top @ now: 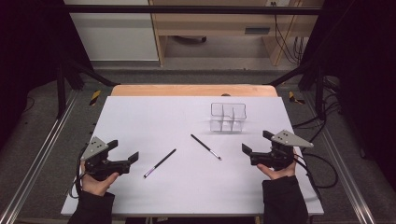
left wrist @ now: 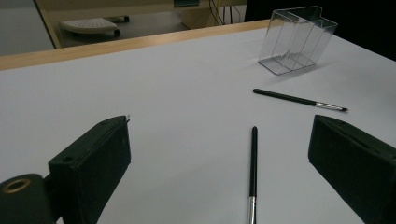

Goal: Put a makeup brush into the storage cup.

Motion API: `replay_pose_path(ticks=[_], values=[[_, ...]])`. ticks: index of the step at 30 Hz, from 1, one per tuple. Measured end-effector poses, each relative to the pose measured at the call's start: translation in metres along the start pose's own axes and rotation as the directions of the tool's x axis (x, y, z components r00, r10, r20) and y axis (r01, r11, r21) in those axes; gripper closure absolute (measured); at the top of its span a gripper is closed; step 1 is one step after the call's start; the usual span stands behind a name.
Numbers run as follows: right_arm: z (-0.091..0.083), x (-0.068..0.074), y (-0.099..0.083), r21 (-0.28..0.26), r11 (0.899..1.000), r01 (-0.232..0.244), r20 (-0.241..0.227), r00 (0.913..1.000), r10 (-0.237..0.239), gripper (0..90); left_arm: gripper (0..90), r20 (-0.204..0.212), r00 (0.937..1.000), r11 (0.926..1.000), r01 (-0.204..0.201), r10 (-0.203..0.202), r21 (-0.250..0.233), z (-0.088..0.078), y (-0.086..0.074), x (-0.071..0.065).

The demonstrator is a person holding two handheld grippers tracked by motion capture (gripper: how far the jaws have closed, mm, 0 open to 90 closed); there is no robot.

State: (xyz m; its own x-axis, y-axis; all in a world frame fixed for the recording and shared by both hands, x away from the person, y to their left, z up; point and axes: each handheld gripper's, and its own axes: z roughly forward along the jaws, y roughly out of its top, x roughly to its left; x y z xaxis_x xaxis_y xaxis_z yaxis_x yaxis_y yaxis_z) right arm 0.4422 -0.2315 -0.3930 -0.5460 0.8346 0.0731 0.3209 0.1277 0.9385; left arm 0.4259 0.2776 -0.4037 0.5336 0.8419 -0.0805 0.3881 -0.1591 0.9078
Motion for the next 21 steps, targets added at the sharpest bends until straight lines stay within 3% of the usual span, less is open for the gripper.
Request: replay_pose_path(ticks=[21], values=[[0.0034, 0.0027, -0.001, 0.037, 0.999, 0.004, 0.011, 0.9999, -0.005, 5.4, 5.2, 0.002, 1.0, 0.9995, -0.005, 0.005, 0.032, 0.0034, -0.0049, -0.0004]])
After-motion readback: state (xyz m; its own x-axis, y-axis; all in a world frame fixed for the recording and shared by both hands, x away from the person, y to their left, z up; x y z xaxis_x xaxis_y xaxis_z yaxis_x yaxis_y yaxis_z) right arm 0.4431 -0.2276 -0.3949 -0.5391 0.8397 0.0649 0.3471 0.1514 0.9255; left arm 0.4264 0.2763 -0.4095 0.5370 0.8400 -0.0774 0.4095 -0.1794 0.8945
